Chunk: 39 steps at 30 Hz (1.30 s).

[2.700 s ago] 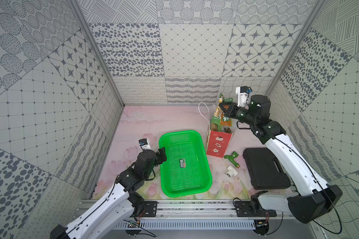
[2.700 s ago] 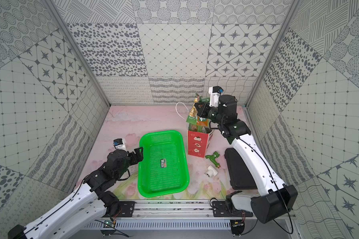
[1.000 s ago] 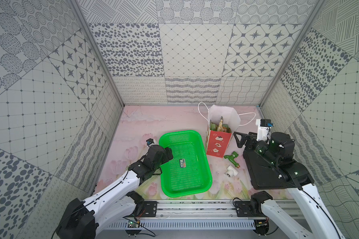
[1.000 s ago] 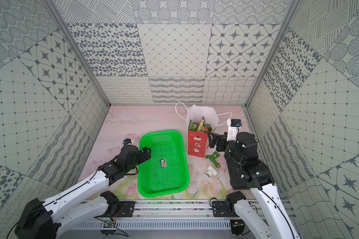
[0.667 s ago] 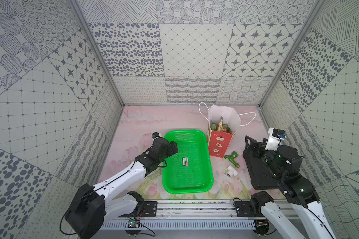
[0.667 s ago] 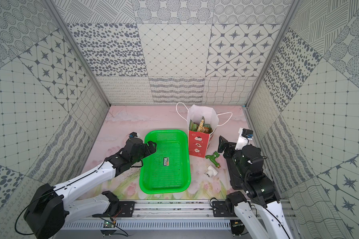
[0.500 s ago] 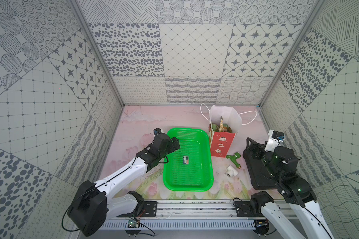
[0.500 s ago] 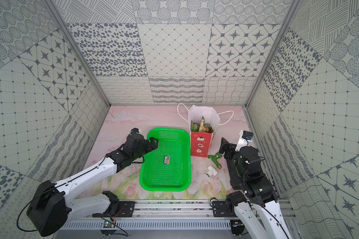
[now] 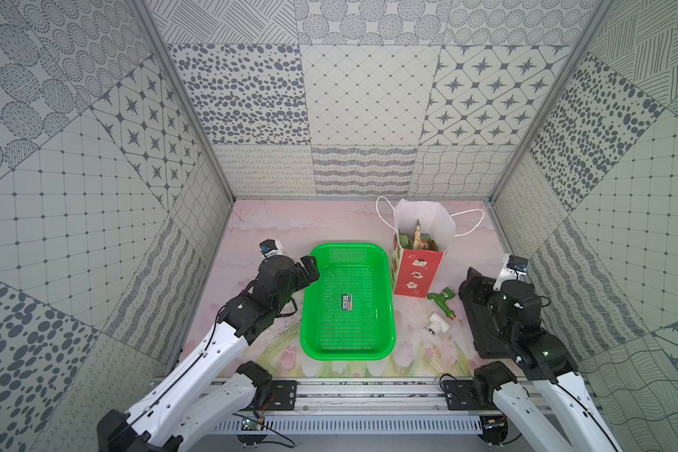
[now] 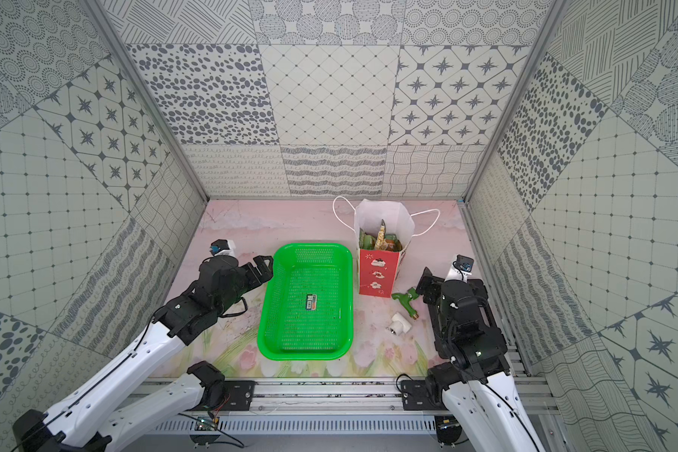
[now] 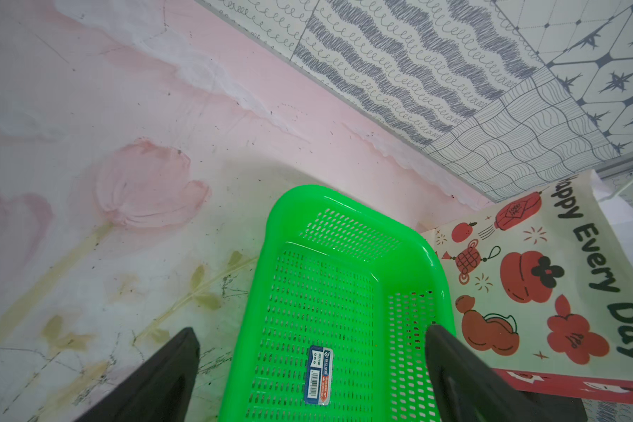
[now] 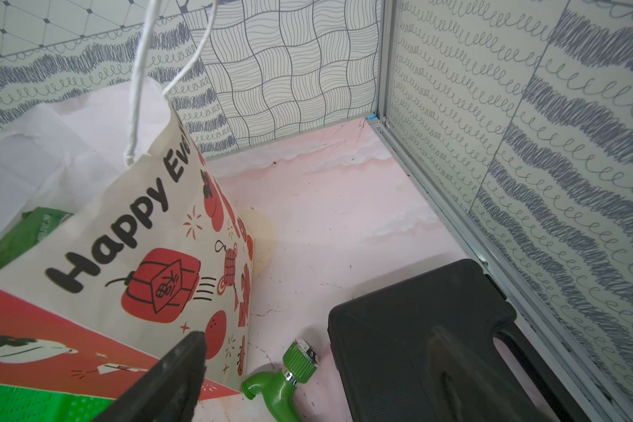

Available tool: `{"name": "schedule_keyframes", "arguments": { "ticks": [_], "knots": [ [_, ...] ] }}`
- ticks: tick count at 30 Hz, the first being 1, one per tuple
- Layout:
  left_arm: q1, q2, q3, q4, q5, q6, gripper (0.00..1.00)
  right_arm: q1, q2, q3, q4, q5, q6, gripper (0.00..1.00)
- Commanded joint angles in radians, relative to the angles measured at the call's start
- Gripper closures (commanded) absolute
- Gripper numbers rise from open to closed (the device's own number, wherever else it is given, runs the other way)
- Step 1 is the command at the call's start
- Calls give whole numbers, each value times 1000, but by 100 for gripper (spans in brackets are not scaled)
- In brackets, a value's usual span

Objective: Place the condiment packets inside the bag
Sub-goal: Reset both arms

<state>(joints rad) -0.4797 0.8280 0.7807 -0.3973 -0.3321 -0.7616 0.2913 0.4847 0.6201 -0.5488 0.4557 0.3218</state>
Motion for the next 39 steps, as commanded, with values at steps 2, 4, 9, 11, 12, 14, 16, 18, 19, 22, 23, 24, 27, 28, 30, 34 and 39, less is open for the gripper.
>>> {"name": "schedule_keyframes", "arguments": {
  "ticks": [2, 4, 9, 11, 12, 14, 16, 18, 19, 22, 23, 24, 27, 28, 30, 34, 39],
  "knots": [
    [4, -150, -35, -148, -130, 72, 0, -2, -3, -65, 163, 7, -51, 3],
    [5, -177, -50, -131, -119, 89, 0, -1, -5, -120, 231, -5, -74, 3],
    [6, -191, -115, -57, -209, 164, 1, -12, -5, -237, 410, 6, -128, 3],
    [5, -181, -131, 7, -253, 218, 1, -29, -3, -293, 501, -2, -147, 3],
    [9, -172, -136, 21, -280, 237, 1, -41, -1, -321, 548, -13, -154, 3],
    [24, -150, -145, 63, -321, 280, 0, -72, 17, -360, 625, -29, -157, 3],
    [57, -127, -155, 83, -363, 299, 1, -109, 58, -388, 689, -49, -150, 3],
    [112, -106, -173, 120, -341, 318, 1, -157, 121, -405, 749, -84, -134, 3],
    [136, -95, -181, 140, -332, 321, 1, -178, 152, -419, 790, -103, -124, 3],
    [211, -52, -209, 203, -302, 332, 1, -221, 255, -441, 907, -129, -101, 3],
    [234, -37, -223, 235, -289, 343, 1, -229, 301, -448, 960, -128, -100, 3],
    [250, -27, -236, 265, -281, 354, 1, -232, 336, -452, 1000, -126, -101, 3],
    [274, -13, -306, 383, -283, 366, 1, -239, 449, -458, 1123, -114, -112, 3],
    [279, -7, -348, 485, -221, 425, 1, -239, 480, -460, 1160, -111, -118, 3],
    [282, 28, -435, 690, -167, 490, 1, -241, 546, -461, 1218, -94, -123, 3],
    [300, 195, -409, 774, -194, 457, 1, -244, 631, -455, 1324, -89, -129, 3],
    [307, 446, -338, 862, -260, 520, 0, -245, 756, -423, 1437, -96, -159, 3]
  ]
}}
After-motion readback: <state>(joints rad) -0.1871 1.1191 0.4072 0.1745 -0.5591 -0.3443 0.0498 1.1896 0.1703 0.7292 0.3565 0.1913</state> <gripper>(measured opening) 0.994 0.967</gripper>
